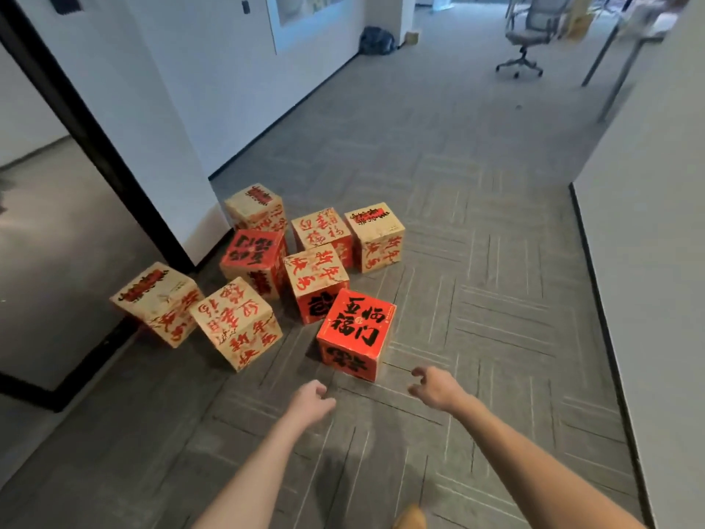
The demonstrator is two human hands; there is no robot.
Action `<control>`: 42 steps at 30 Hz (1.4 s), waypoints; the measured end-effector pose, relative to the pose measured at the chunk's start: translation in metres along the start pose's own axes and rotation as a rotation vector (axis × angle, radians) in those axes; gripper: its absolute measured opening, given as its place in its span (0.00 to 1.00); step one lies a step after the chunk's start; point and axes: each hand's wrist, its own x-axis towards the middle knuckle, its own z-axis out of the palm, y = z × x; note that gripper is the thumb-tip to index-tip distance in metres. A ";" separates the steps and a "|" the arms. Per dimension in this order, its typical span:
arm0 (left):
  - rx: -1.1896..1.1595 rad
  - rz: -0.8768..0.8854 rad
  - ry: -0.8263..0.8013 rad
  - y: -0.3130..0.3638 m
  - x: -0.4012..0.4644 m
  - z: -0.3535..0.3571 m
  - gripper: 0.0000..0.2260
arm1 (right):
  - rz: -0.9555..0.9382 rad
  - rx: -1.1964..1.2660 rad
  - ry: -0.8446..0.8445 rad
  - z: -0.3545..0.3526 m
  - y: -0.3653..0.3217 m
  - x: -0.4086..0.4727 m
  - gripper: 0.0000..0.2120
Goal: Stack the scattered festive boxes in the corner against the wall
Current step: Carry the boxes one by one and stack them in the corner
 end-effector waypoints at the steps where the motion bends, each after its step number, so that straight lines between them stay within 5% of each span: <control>1: -0.007 0.000 0.008 0.010 0.013 -0.003 0.18 | 0.001 0.017 0.000 -0.005 0.003 0.014 0.26; 14: 0.148 0.012 -0.116 0.052 0.152 -0.074 0.22 | 0.130 0.141 -0.010 -0.031 -0.035 0.140 0.26; 26: 0.369 0.043 -0.379 0.018 0.325 -0.144 0.27 | 0.429 0.344 -0.003 0.053 -0.100 0.256 0.29; 42: 0.322 -0.084 -0.405 -0.122 0.559 0.009 0.34 | 0.615 0.677 0.060 0.242 0.024 0.460 0.32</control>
